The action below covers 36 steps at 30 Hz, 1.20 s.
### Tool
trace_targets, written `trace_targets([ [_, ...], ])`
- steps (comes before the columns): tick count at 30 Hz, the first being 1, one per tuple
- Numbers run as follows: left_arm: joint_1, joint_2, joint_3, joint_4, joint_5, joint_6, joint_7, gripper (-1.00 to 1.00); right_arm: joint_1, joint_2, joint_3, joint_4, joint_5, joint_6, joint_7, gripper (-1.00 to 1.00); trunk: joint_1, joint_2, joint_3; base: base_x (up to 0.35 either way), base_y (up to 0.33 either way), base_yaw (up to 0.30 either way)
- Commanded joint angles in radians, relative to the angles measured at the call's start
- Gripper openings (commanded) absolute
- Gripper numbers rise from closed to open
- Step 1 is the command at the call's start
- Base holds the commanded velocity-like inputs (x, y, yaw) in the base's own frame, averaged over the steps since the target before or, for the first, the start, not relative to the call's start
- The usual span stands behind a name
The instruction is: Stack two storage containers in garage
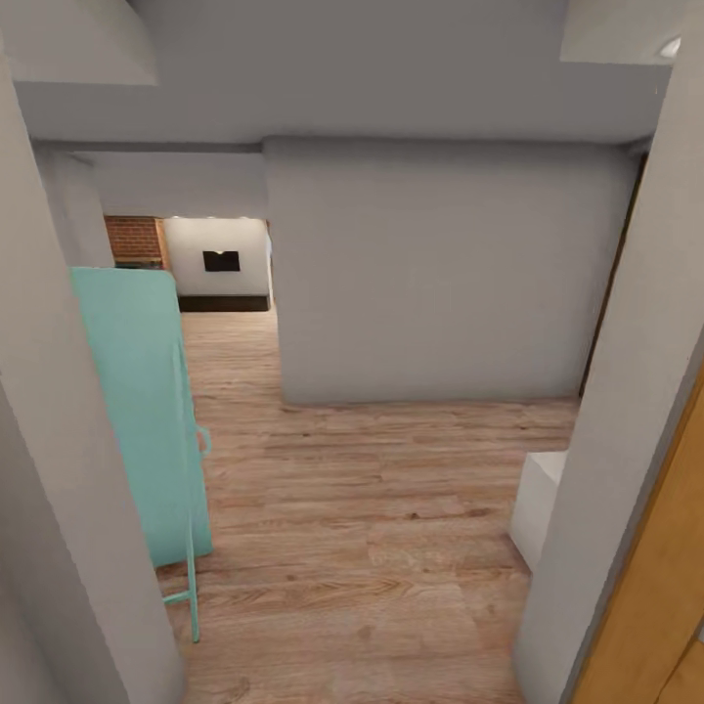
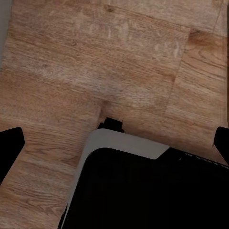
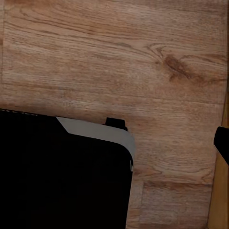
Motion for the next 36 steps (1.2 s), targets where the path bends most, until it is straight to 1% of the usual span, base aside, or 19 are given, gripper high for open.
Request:
trace_targets([
  [1, -0.001, 0.0, -0.007, 0.001, 0.007, -0.003, 0.003, 1.0, -0.001, 0.0, 0.009, 0.003, -0.009, -0.006, -0.002, 1.0, 0.001, -0.001, -0.001, 0.321, 0.0, 0.0],
  [10, -0.001, 0.0, -0.007, 0.001, 0.007, -0.001, 0.003, 1.0, -0.001, -0.006, 0.008, 0.003, -0.009, -0.006, -0.001, 1.0, 0.001, -0.001, -0.001, 0.321, 0.0, 0.0],
  [21, -0.001, 0.0, -0.007, 0.0, 0.007, -0.002, 0.003, 1.0, -0.001, -0.002, 0.009, 0.003, -0.007, -0.005, -0.001, 1.0, 0.001, -0.001, -0.001, 0.321, 0.0, 0.0],
  [36, -0.001, 0.0, -0.007, 0.0, 0.007, -0.002, 0.003, 1.0, -0.001, -0.003, 0.01, 0.003, -0.004, -0.004, 0.004, 1.0, 0.001, -0.001, -0.001, 0.321, 0.0, 0.0],
])
